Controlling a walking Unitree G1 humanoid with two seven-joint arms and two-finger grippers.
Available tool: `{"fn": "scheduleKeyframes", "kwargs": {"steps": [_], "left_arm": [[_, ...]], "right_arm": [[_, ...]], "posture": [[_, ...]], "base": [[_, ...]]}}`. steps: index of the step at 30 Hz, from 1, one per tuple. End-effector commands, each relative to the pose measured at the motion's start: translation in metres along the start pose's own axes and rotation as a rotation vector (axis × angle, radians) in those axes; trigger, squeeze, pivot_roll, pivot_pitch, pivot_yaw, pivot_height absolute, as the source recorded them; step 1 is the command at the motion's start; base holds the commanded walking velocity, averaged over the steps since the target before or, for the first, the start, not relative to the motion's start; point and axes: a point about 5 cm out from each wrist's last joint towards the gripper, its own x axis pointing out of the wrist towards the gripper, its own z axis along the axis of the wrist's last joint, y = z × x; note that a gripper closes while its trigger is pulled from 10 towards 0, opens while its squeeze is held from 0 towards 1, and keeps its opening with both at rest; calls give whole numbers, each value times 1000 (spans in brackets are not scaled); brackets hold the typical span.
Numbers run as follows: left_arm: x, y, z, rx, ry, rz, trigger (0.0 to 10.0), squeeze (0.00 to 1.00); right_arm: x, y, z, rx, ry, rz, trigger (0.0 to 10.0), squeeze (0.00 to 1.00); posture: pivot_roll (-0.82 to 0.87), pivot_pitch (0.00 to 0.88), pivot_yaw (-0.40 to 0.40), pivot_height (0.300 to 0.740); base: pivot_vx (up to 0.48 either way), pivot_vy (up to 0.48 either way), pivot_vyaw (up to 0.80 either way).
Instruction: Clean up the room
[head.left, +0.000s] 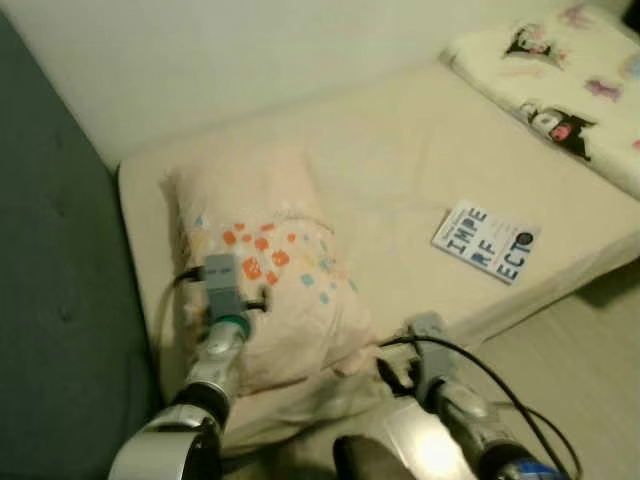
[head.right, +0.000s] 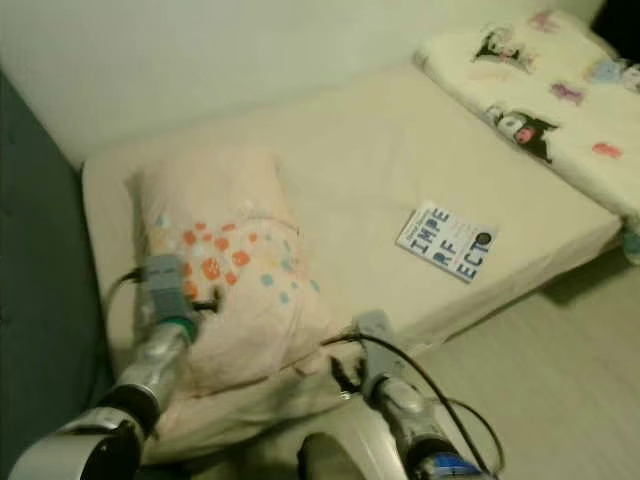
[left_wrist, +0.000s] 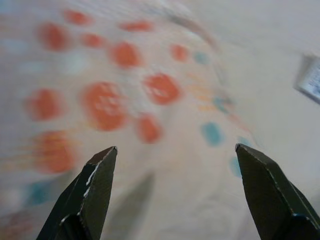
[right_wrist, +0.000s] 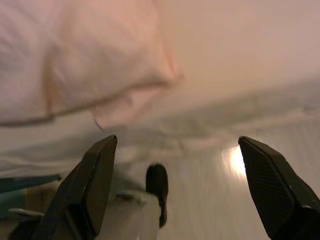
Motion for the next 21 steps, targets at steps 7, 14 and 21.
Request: {"fn": "scheduleKeyframes", "kwargs": {"steps": [7,14,21], "left_arm": [[4,-13,1,-127,63,-13,10000,0],[13,-1,40,-103,-56,81,10000,0],[13,49,76,-93,-166,248,10000,0]], "right_arm": [[-19,-5,-21,47,-32,0,10000,0],[-36,0,-29,56,-78,54,10000,0],[-45,9,-32,43,-77,97,10000,0]], "posture": [[-356,305,126,695],[-363,355,119,695],[-349,395,117,695]], "base": [[0,0,0],[0,0,0],[0,0,0]]}}
